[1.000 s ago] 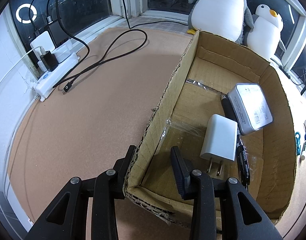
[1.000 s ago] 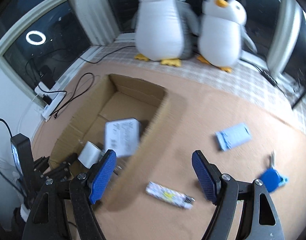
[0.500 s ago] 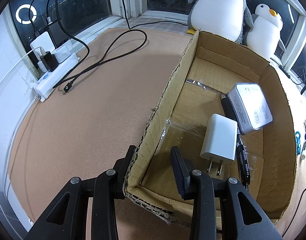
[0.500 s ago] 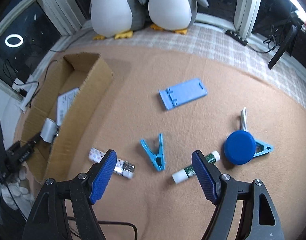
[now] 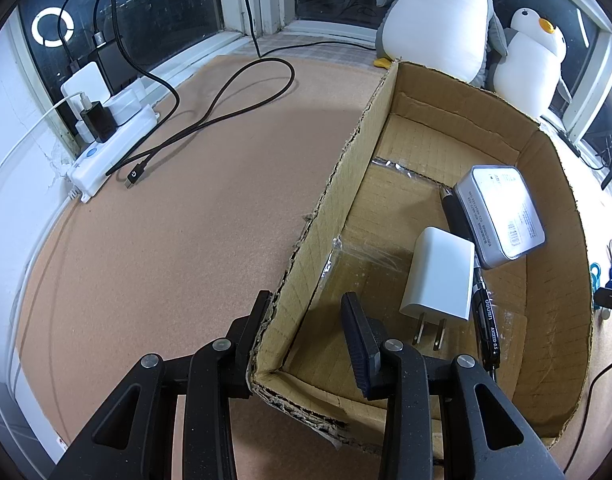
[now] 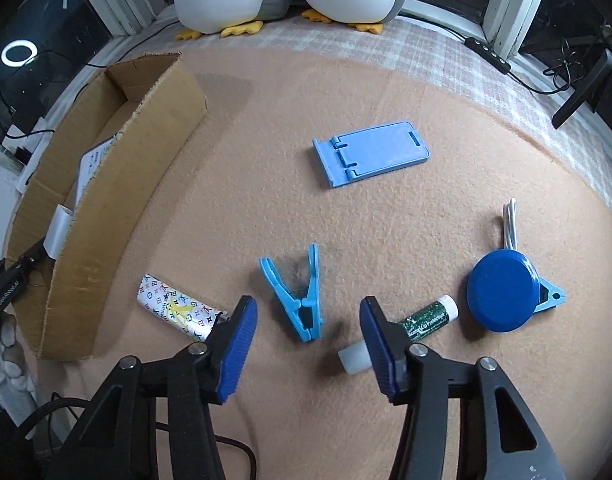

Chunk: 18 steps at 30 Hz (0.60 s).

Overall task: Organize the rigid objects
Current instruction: 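Move the right gripper to the blue clothespin and close on it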

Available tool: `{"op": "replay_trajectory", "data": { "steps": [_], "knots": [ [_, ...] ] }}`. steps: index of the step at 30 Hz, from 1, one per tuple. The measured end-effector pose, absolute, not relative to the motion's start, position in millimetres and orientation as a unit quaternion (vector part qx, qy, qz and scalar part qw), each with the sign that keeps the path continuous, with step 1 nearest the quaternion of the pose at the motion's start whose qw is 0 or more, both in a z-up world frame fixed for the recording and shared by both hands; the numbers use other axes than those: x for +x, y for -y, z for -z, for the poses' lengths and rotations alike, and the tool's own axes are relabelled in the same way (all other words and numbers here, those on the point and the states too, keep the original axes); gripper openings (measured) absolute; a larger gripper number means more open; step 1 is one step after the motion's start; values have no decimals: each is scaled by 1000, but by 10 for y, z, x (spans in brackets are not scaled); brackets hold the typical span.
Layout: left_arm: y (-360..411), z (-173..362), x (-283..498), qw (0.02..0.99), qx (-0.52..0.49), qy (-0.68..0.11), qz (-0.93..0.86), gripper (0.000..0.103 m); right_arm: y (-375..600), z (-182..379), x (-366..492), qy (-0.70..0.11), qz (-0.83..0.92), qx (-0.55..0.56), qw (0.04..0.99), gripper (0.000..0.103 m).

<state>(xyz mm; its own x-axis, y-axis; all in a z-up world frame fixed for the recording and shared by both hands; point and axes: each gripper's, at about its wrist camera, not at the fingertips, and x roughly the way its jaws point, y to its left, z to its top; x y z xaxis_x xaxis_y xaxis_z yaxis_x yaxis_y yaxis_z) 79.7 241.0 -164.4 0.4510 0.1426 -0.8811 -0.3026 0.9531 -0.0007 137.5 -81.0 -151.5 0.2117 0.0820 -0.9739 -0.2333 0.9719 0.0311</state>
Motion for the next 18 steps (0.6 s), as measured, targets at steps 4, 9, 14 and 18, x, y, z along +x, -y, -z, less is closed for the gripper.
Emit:
{"op": "replay_trajectory", "data": {
  "steps": [4, 9, 14, 18],
  "knots": [
    [-2410, 1644, 798, 848, -79, -507, -131, 38, 787, 1546, 1400, -621, -97, -69, 774, 34],
    [-2411, 1644, 796, 848, -79, -507, -131, 38, 738, 1590, 1396, -624, -98, -80, 771, 18],
    [-2410, 1643, 799, 848, -79, -507, -131, 38, 706, 1592, 1365, -621, -96, -88, 773, 17],
    [-2411, 1644, 797, 848, -79, -507, -131, 38, 701, 1568, 1343, -613, -92, -87, 780, 17]
  ]
}}
